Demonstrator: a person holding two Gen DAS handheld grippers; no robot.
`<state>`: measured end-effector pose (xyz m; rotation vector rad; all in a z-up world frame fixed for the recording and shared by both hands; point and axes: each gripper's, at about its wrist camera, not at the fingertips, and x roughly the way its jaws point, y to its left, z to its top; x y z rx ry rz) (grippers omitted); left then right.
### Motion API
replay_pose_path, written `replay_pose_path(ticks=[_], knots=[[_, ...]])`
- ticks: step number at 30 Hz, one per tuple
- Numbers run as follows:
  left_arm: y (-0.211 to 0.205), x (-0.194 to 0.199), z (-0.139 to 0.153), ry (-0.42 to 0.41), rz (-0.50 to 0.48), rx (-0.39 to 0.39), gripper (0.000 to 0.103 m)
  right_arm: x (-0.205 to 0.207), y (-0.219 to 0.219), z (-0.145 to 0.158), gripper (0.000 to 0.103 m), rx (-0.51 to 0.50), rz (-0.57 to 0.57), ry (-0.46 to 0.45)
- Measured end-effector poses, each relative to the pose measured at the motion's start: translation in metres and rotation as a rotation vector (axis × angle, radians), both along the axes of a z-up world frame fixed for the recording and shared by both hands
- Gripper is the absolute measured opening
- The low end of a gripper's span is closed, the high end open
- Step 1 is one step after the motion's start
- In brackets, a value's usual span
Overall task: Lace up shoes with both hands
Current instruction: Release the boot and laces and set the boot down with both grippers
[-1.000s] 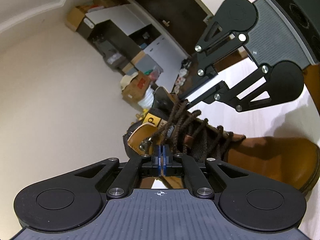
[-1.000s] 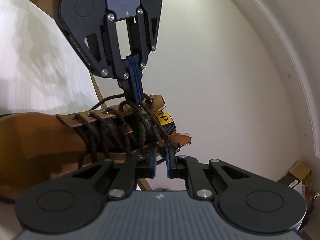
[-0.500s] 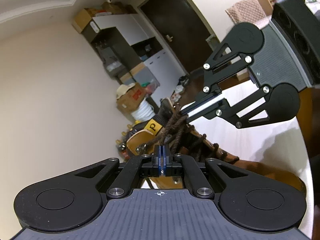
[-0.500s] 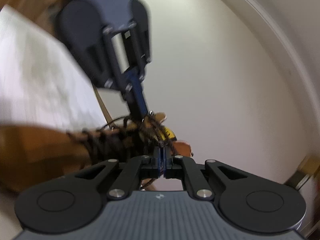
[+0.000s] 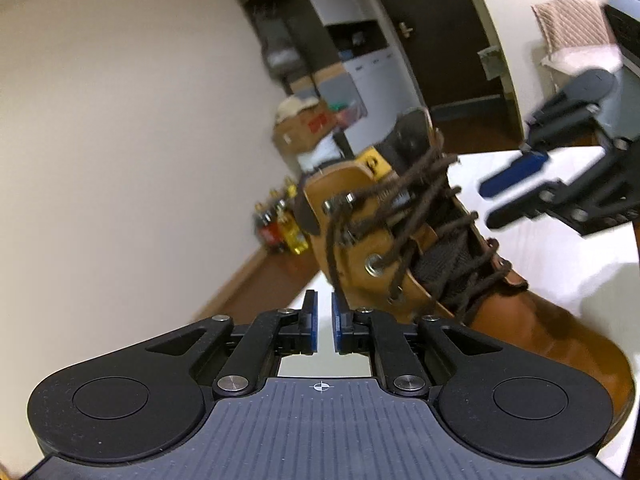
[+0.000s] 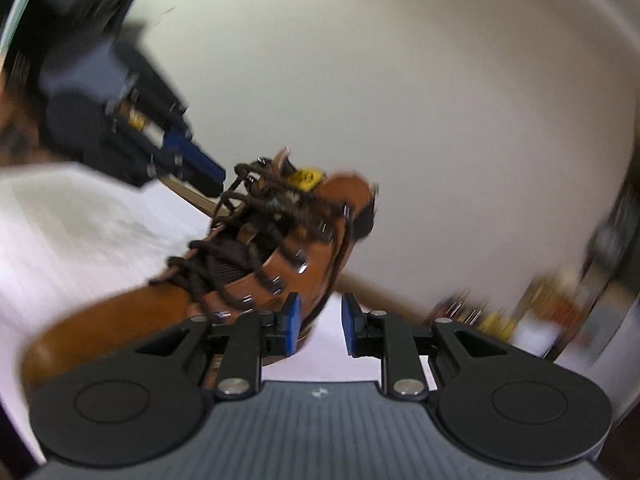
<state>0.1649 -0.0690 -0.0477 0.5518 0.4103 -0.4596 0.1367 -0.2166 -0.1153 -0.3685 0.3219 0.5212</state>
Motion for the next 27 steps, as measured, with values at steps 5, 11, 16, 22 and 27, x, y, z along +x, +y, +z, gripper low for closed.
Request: replay_pose_path(ticks=[5,11,16,22,27], knots=[[0.002,0.009,-0.004,0.041,0.044,-0.010,0.010,-0.027,0.002,-0.001,0.023,0.072,0.045,0.101],[0.005,0.016,-0.006,0.053,0.069,-0.024,0.010,-0.063,0.023,0.005,0.023,0.130,0.183,0.196],[0.012,0.011,-0.008,0.067,0.076,-0.053,0.010,-0.090,0.054,-0.013,0.023,0.049,0.241,0.183],[0.024,0.004,-0.007,0.087,0.090,-0.112,0.010,-0.093,0.067,-0.031,0.019,0.068,0.249,0.256],[0.036,0.001,0.001,0.066,0.085,-0.171,0.010,-0.081,0.066,-0.034,0.000,0.078,0.228,0.266]])
